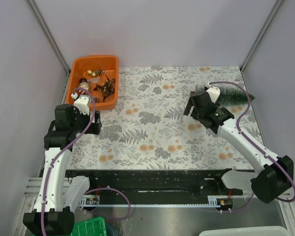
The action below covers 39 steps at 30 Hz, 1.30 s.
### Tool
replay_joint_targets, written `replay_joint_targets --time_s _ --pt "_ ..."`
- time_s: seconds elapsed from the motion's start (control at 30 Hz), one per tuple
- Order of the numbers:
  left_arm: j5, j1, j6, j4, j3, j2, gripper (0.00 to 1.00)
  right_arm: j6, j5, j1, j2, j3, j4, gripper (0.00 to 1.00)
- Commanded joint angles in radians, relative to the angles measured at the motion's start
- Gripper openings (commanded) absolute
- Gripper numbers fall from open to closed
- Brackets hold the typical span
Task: Decorate the small christmas tree
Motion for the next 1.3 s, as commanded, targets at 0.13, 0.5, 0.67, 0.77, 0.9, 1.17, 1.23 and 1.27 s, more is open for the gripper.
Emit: replay_joint_targets --time_s 0.13,0.5,0.67,0.77,0.9,1.17,1.23,1.27 --pt "-0.007 0.004 -0.013 0.028 0.043 -0.007 0.99 0.004 0.192 -0.002 0.055 0.141 -0.144 0.87" --pt "0.079 0.007 -0.041 -0.032 0.143 0.102 0.99 0.112 -0.12 -0.246 0.208 0.37 -0.187 0.99" --pt "0.099 0.007 -0.045 -0.012 0.12 0.114 0.99 0.172 -0.231 -0.396 0.254 0.394 -0.177 0.99" --pt "0.108 0.007 -0.041 -0.007 0.12 0.136 0.99 0.184 -0.297 -0.479 0.27 0.355 -0.102 0.99" --pt "0.116 0.007 -0.036 0.007 0.117 0.153 0.99 0.23 -0.35 -0.577 0.303 0.31 -0.031 0.98" --pt "0.114 0.007 -0.033 0.037 0.117 0.202 0.99 0.324 -0.368 -0.668 0.449 0.313 0.074 0.91" --pt "0.117 0.007 -0.033 0.044 0.118 0.213 0.99 0.339 -0.35 -0.674 0.494 0.331 0.078 0.88" --pt "0.116 0.007 -0.031 0.047 0.12 0.217 0.99 0.349 -0.341 -0.676 0.511 0.339 0.08 0.87"
